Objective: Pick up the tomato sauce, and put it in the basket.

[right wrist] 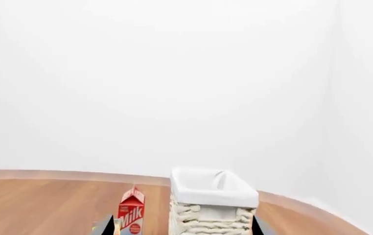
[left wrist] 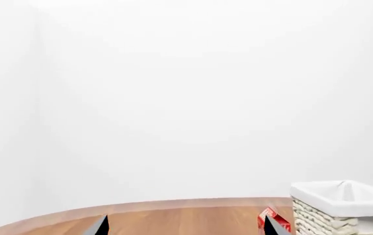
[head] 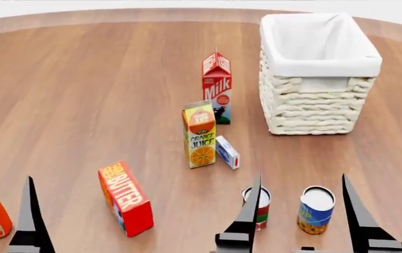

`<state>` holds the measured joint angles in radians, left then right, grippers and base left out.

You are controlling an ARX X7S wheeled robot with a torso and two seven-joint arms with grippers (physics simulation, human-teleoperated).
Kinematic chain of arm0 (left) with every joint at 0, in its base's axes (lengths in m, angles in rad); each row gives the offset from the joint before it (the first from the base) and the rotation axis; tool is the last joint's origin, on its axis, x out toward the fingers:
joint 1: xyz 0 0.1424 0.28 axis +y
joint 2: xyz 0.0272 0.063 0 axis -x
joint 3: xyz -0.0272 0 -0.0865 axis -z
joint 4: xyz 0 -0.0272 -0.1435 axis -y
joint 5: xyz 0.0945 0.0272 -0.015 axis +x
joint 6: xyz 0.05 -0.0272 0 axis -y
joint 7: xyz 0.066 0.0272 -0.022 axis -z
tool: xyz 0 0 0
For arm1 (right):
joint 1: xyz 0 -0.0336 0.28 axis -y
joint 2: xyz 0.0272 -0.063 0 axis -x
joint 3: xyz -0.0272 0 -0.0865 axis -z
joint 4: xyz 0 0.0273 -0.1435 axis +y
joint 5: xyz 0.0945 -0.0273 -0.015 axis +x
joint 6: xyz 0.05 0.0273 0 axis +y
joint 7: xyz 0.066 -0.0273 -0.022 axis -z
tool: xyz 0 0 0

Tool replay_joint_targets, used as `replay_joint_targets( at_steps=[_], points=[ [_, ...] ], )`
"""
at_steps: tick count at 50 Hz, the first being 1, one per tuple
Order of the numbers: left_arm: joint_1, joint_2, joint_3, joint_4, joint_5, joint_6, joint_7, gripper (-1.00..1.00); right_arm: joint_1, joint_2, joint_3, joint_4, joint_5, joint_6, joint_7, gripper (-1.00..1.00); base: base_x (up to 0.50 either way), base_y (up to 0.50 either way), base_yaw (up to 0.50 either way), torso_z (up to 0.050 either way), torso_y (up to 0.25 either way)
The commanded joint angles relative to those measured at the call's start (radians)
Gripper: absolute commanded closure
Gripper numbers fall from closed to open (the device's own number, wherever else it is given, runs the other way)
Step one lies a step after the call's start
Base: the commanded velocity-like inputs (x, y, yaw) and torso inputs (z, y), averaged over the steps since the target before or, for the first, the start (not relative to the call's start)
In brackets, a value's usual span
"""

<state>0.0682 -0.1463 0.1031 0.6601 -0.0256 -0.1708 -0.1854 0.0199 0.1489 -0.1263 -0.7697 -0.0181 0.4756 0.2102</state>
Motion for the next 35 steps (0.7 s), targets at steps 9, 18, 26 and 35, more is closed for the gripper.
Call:
replay_joint_targets(
  at_steps=[9, 18, 26, 35],
  points=[
    [0.002, -0.019, 0.014, 0.029, -0.009, -0.016, -0.021, -1.0, 0.009, 0.014, -0.011, -0.017, 0.012, 0.028, 0.017, -1.0, 0.5, 0.0, 0.0, 0.0, 0.0],
    [0.002, -0.026, 0.019, 0.026, -0.013, -0.013, -0.028, -1.0, 0.013, 0.013, -0.009, -0.018, 0.039, 0.04, 0.016, -1.0, 0.5, 0.0, 0.0, 0.0, 0.0],
    [0.002, -0.032, 0.019, 0.04, -0.031, -0.019, -0.031, -1.0, 0.006, 0.005, 0.017, -0.008, 0.094, -0.002, 0.009, -1.0, 0.45, -0.28, 0.0, 0.0, 0.002],
    [0.004, -0.037, 0.025, 0.042, -0.028, -0.016, -0.043, -1.0, 0.012, 0.018, -0.012, -0.006, 0.094, -0.005, 0.003, -1.0, 0.32, -0.49, 0.0, 0.0, 0.0]
  ],
)
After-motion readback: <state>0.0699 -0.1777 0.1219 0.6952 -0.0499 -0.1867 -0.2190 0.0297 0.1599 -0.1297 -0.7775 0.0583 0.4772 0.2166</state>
